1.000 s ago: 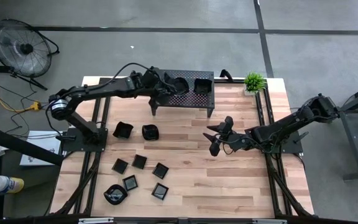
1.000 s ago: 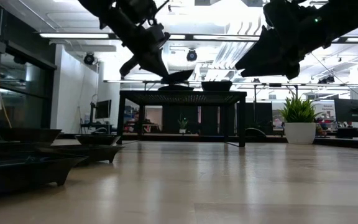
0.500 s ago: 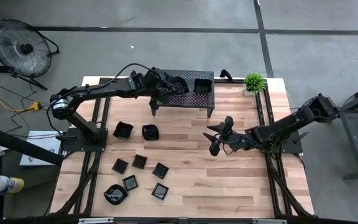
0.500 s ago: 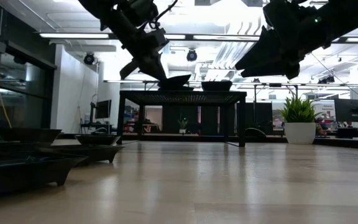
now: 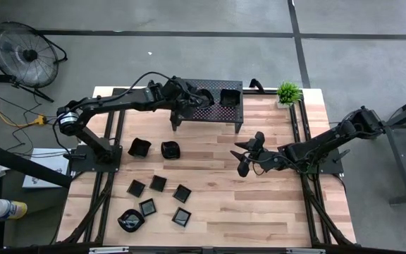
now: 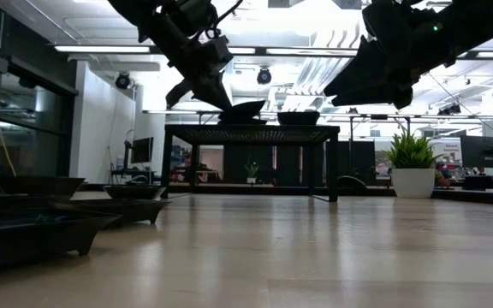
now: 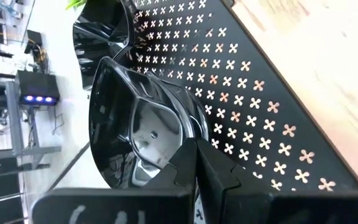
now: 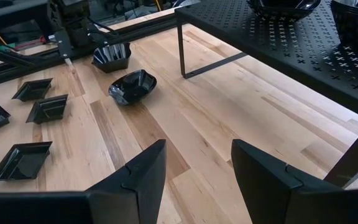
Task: Pick & Place Mini shaped plates
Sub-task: Stack the top right black leaf shaped plate on top of the black leaf shaped plates on the shelf
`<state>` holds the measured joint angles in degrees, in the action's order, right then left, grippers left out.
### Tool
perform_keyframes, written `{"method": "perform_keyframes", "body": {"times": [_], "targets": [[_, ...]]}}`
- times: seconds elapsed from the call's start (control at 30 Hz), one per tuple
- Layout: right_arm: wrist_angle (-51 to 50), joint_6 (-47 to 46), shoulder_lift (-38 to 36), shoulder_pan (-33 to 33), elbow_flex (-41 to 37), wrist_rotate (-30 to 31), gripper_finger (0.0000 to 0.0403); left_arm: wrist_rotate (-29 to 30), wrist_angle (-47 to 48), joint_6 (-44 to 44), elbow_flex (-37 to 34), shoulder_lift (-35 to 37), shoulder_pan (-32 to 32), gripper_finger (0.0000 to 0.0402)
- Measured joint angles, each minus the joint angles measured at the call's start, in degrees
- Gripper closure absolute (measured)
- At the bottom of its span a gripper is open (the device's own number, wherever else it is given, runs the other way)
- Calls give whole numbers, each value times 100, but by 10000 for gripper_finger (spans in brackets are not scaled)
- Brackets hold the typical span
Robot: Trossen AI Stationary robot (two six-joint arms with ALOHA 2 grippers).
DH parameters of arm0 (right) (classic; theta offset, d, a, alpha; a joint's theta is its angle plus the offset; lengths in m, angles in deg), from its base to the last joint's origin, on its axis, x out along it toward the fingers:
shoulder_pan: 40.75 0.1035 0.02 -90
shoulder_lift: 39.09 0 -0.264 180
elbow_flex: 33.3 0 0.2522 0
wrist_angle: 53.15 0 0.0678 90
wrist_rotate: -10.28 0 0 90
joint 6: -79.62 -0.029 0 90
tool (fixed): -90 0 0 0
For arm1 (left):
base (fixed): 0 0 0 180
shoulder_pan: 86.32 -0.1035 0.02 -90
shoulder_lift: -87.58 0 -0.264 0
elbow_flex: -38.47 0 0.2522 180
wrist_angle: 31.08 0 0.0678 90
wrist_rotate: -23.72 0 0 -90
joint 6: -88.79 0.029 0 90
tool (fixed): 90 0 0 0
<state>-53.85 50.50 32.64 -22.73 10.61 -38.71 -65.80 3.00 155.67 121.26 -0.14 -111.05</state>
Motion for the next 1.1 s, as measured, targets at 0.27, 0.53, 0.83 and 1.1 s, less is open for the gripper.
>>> {"method": "perform_keyframes", "body": {"times": [0.27, 0.53, 0.83, 1.1], "targets": [[0, 0, 0, 2, 0, 1, 226, 5, 0, -246, -2, 0, 0, 401], [0, 0, 0, 0, 0, 1, 226, 2, 0, -572, -2, 0, 0, 401], [0, 0, 0, 2, 0, -2, 226, -175, -34, -591, -4, 0, 0, 401], [0, 0, 0, 2, 0, -2, 226, -252, -92, -579, -4, 2, 0, 401]]}}
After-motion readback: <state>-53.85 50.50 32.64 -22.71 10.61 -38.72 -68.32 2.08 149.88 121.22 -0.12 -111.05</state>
